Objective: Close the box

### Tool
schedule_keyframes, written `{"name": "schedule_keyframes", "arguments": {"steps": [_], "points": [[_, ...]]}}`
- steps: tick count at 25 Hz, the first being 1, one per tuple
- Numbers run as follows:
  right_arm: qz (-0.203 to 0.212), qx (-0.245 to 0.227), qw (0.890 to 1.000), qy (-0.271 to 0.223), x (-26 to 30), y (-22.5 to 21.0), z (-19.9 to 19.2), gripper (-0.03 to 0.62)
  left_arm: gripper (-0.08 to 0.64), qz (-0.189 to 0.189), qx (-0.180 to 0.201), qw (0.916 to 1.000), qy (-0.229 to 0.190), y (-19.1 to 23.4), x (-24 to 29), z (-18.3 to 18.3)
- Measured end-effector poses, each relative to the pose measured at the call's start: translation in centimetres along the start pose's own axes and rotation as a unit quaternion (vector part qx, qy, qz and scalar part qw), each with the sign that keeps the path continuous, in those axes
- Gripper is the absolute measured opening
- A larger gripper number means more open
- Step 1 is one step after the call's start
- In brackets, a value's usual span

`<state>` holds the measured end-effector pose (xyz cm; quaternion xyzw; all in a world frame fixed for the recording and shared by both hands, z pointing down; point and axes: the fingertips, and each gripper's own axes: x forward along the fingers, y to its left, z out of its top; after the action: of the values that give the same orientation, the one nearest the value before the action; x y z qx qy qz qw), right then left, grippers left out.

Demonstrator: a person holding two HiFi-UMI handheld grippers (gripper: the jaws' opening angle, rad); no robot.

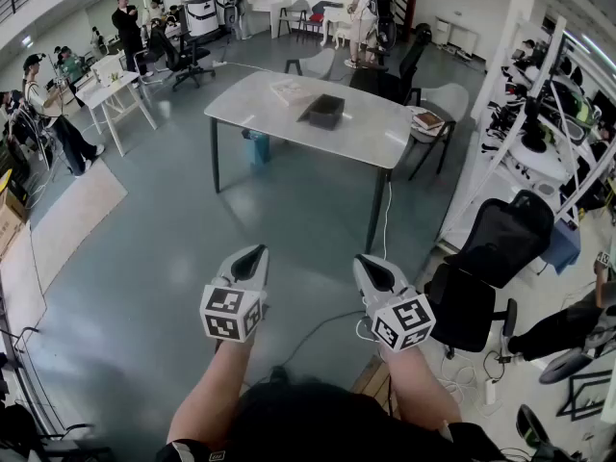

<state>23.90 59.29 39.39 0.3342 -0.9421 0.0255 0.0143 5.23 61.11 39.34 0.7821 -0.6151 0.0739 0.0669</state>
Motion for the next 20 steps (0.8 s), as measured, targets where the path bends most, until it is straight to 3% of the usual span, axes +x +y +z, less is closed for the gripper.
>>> {"name": "schedule_keyframes", "arguments": {"steps": [9, 20], "points": [[0.001, -0.021, 1.000, 0.015, -1.0, -1.2, -0.8, 0.002, 0.020, 0.000, -0.004, 1.0000, 0.003, -1.1, 0.8, -0.4], [0.000, 0.021, 0.999, 0.044, 2.9, -3.7, -3.4, 0.003, 0.020, -0.008, -0.017, 0.9997, 0.017, 1.3, 5.0, -2.3]]}}
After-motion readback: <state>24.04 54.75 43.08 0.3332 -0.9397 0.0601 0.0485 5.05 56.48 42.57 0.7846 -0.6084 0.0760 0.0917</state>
